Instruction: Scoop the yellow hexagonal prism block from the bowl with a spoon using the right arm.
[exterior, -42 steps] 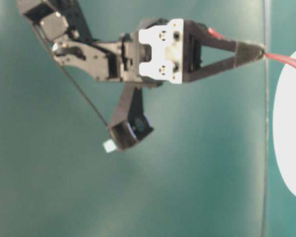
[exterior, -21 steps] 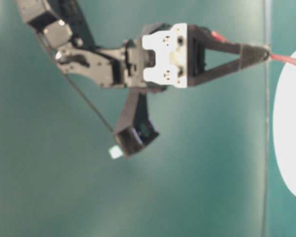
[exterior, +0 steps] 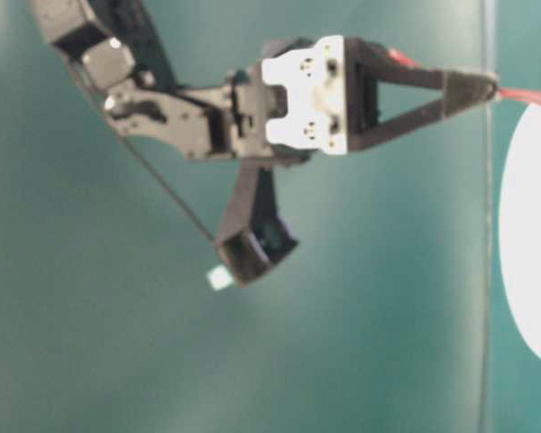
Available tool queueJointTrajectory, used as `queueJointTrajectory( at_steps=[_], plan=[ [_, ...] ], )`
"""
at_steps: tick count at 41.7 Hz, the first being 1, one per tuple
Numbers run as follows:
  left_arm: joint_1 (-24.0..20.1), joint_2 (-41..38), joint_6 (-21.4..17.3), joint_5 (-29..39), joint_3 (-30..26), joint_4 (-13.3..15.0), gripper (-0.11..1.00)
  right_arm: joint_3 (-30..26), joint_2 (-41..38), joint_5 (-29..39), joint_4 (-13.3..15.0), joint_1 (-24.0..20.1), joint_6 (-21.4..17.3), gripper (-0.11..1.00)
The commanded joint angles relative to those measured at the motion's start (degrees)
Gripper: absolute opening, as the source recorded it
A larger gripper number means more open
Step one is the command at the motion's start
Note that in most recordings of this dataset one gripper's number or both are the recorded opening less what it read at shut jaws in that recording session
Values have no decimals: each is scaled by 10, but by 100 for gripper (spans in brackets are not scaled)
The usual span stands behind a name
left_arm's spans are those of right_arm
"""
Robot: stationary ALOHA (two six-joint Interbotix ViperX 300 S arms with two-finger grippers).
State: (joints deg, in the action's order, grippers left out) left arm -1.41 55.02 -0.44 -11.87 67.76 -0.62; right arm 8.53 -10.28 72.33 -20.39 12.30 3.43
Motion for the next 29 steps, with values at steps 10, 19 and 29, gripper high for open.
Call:
queueJointTrajectory(
  at_steps=[10,19,29],
  plan=[
    [-2,-4,-1,-6,-17,-1,9,-23,-4,-13,-1,-1,-1,24],
    [-1,-4,-1,-6,-17,-1,9,-42,-24,-31,1,-1,-1,24],
    [-2,-4,0,-6,-17,-1,9,-58,-40,-72,26,-2,-2,24]
  ],
)
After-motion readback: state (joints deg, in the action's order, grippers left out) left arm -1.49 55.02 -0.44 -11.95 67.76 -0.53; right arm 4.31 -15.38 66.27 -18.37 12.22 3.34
